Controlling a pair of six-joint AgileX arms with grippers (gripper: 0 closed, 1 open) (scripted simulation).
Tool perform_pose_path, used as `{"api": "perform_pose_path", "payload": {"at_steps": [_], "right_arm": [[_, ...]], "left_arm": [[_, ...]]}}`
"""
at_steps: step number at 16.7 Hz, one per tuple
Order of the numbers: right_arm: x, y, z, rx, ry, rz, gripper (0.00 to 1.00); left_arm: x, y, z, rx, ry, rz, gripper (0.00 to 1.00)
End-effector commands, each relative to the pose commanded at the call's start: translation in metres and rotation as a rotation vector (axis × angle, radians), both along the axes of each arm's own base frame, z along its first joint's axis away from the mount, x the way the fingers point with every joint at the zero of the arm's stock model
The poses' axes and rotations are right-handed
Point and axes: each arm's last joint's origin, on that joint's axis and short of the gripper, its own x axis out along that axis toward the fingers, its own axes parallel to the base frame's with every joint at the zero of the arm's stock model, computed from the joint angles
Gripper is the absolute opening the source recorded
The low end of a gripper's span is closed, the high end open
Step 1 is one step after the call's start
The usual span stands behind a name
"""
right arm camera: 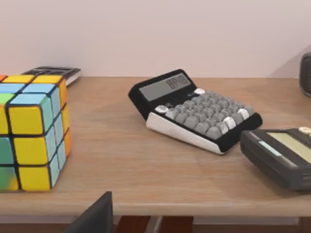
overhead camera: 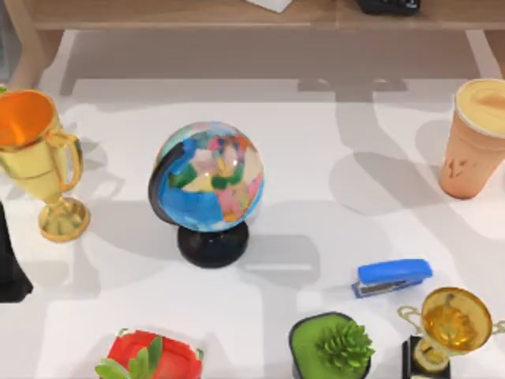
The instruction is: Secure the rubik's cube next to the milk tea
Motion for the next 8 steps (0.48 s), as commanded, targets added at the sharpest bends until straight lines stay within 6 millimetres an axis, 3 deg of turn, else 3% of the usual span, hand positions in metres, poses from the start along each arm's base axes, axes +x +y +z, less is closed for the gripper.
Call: {"api": "perform_pose_path", "payload": {"at_steps": [4, 8], "right_arm": [[0.041, 0.067, -0.015, 0.001, 0.000, 0.000, 1.00], [0.056, 0.112, -0.030, 0.008, -0.006, 0.000, 1.00]], "left_arm": [[0.000, 0.000, 0.000, 0.000, 0.000, 0.000, 1.00], [0.000, 0.000, 0.000, 0.000, 0.000, 0.000, 1.00]]}}
